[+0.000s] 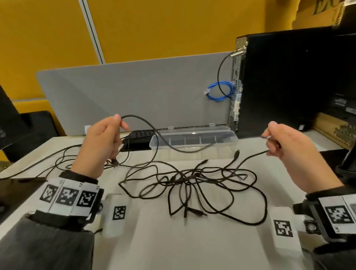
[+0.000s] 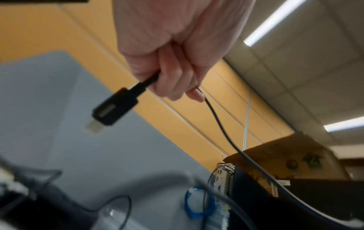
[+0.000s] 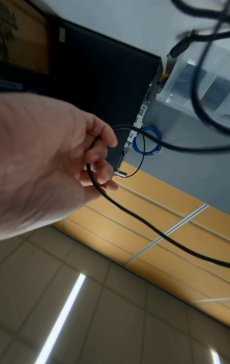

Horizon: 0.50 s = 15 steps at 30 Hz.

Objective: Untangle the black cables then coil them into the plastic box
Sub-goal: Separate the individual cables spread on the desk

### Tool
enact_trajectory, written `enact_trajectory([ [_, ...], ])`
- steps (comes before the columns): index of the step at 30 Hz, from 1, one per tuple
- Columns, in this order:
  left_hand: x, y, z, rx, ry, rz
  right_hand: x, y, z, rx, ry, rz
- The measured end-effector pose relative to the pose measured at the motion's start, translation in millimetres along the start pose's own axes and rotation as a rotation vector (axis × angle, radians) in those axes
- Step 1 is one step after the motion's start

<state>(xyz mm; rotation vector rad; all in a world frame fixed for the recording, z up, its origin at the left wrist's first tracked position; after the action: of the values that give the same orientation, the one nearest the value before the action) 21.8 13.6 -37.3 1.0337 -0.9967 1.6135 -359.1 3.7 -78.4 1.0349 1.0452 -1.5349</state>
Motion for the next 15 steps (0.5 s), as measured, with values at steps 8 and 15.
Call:
enact_trajectory([
  [8,0.6,51.5,-26.4,-0.486,-0.109,0.445,-11.0,7.2,-3.1,-0.041,-0.113,-0.061],
  [15,-24.1,134.0,-50.7,-0.741,0.065,0.843,-10.1,33.4,-11.3,-0.318,-0.054,-0.058],
])
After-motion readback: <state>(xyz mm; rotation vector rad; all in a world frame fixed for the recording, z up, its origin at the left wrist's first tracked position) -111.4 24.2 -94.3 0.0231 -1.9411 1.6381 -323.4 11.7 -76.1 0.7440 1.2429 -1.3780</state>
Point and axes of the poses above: each hand's wrist, its own z-axis towards the middle knuckle, its own y-axis out of the palm, x = y × z, the point moved 9 cm from there along z, towards the middle knuckle, and after that the axes turned 3 degrees about -x, right-handed, at the moved point
